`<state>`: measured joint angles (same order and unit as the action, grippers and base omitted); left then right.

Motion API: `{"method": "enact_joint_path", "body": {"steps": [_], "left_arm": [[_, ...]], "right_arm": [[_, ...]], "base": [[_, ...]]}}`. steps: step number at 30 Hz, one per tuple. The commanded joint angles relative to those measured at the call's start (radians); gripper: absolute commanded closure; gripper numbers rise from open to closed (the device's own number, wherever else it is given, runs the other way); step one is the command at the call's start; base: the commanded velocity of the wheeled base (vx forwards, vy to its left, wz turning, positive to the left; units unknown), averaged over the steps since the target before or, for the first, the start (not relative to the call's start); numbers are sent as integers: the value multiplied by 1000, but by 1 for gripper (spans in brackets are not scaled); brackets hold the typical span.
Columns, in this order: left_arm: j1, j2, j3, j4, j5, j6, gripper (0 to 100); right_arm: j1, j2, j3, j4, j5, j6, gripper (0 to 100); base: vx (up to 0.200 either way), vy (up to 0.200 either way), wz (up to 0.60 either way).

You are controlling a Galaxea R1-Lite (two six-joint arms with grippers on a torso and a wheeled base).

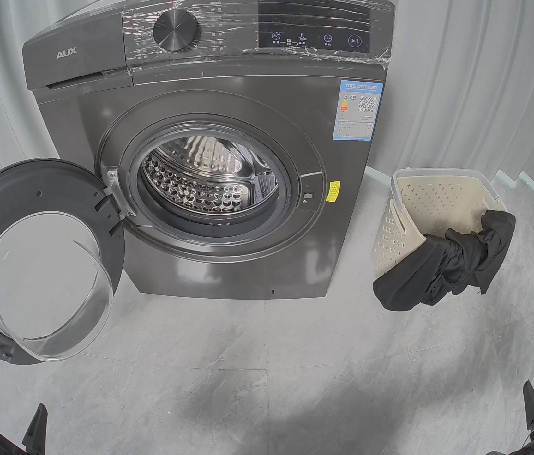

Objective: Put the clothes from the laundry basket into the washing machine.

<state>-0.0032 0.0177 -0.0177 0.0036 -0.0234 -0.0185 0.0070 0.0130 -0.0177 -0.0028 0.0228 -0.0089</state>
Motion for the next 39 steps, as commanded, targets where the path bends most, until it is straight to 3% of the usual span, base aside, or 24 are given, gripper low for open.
{"method": "enact_joint_path", "body": {"steps": [1, 19, 28, 39], "left_arm": [[0, -16, 15, -1, 0, 2, 0], [0, -16, 15, -1, 0, -6, 0], [0, -16, 15, -1, 2, -8, 0], [0, -16, 15, -1, 2, -9, 0]], "right_arm": [[1, -13, 18, 0, 0, 0, 0], [1, -13, 18, 0, 0, 0, 0], [1, -13, 18, 0, 0, 0, 0], [1, -13, 18, 0, 0, 0, 0]], "base": [[0, -200, 0], [0, -200, 0], [0, 0, 0], [0, -200, 0]]}}
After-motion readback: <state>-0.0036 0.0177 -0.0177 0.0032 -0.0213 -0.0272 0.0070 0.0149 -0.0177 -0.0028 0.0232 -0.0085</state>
